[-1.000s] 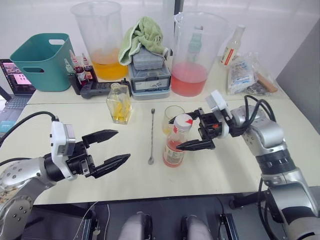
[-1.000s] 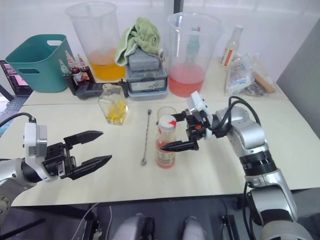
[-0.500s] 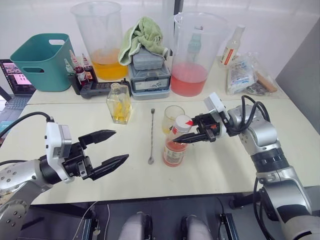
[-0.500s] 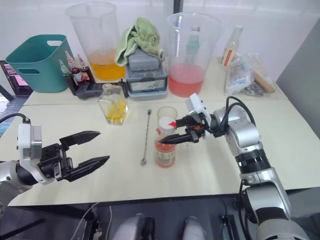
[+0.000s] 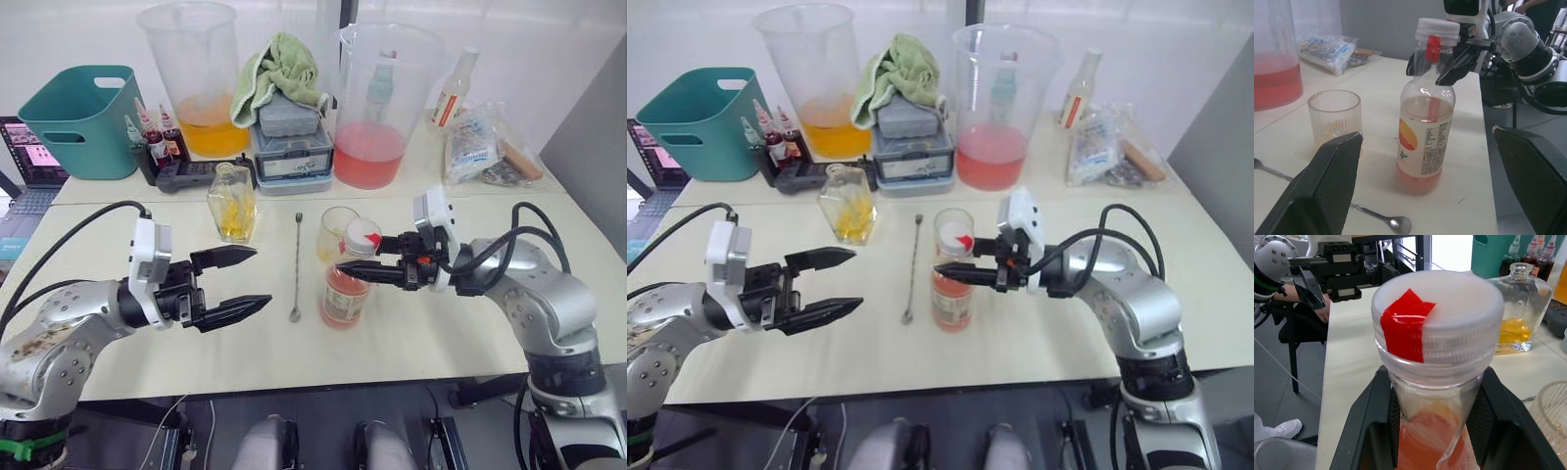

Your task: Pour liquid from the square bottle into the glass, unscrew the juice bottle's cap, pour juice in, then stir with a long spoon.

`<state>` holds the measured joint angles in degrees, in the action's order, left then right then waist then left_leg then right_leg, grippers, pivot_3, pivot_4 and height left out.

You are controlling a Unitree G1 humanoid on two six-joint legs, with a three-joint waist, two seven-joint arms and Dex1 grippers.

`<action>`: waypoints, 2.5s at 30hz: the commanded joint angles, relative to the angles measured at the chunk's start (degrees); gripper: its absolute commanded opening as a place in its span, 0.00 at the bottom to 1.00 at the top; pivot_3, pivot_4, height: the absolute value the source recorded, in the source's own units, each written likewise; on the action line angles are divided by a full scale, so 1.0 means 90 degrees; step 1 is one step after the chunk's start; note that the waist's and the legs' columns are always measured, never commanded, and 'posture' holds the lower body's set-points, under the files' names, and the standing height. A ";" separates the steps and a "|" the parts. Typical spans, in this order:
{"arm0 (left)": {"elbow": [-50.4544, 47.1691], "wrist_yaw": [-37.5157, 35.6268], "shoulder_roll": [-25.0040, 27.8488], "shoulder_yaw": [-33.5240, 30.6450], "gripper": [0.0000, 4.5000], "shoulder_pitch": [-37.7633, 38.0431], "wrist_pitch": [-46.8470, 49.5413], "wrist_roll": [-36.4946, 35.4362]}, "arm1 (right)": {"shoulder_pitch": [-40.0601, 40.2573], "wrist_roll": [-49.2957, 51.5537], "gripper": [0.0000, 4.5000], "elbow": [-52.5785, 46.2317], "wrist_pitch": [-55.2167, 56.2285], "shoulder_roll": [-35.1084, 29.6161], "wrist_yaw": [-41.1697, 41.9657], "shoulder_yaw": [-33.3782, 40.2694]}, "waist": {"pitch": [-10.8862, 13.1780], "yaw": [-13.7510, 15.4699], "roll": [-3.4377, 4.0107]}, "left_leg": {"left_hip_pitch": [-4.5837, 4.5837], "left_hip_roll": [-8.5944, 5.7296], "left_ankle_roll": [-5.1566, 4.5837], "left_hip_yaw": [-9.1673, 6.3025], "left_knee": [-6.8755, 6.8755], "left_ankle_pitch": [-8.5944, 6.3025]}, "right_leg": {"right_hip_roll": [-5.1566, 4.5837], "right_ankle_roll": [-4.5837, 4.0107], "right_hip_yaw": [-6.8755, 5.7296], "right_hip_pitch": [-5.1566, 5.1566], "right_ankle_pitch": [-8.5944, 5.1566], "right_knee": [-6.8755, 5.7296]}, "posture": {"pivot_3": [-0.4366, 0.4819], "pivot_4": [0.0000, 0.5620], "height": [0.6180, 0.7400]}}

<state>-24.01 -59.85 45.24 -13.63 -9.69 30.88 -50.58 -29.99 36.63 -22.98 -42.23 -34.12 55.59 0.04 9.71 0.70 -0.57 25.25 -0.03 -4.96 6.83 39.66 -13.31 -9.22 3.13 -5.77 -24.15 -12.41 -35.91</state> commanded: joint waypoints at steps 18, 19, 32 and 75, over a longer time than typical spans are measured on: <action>0.0664 -0.0757 -0.0099 0.0357 1.00 -0.0840 -0.0241 0.0446 | 0.0767 -0.0008 0.99 -0.0627 0.0366 -0.0136 -0.0786 0.0180 | -0.0001 0.0004 -0.0002 | 0.0000 0.0000 -0.0046 -0.0002 0.0004 0.0025 | 0.0002 0.0001 0.0003 0.0006 -0.0001 0.0007 | 0.48 0.27 0.99; 0.0642 -0.0749 -0.0100 0.0349 1.00 -0.0826 -0.0232 0.0440 | 0.0734 0.0021 0.99 -0.0488 0.0426 -0.0241 -0.0635 0.0279 | -0.0001 0.0002 -0.0002 | 0.0000 0.0000 -0.0046 -0.0002 0.0003 0.0025 | 0.0002 0.0001 0.0003 0.0005 -0.0001 0.0006 | 0.48 0.27 0.99; 0.0766 -0.0790 -0.0419 0.0737 1.00 -0.1384 -0.0143 0.0484 | 0.1135 0.0738 0.99 0.0096 0.0961 -0.1703 0.1452 0.1388 | 0.0000 0.0056 -0.0005 | 0.0000 -0.0001 -0.0064 -0.0002 0.0012 0.0021 | -0.0002 0.0002 0.0003 0.0015 0.0000 0.0011 | 0.48 0.27 0.99; 0.1684 -0.0304 -0.2275 0.3042 0.33 -0.3671 0.0378 0.2370 | 0.1578 0.3272 1.00 -0.2053 -0.0200 -0.2143 -0.1905 0.2509 | -0.0001 0.0165 -0.0014 | 0.0000 0.0001 -0.0084 -0.0008 0.0028 0.0011 | -0.0004 0.0005 0.0016 0.0025 0.0001 0.0013 | 0.48 0.27 0.99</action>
<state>-7.07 -62.18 24.50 13.81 -42.77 34.27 -29.30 -14.39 64.40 -39.72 -44.10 -53.63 40.87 23.76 9.71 2.19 -0.70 25.25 -0.03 -5.72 6.75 39.91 -13.21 -9.26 3.18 -5.63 -23.94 -12.39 -35.79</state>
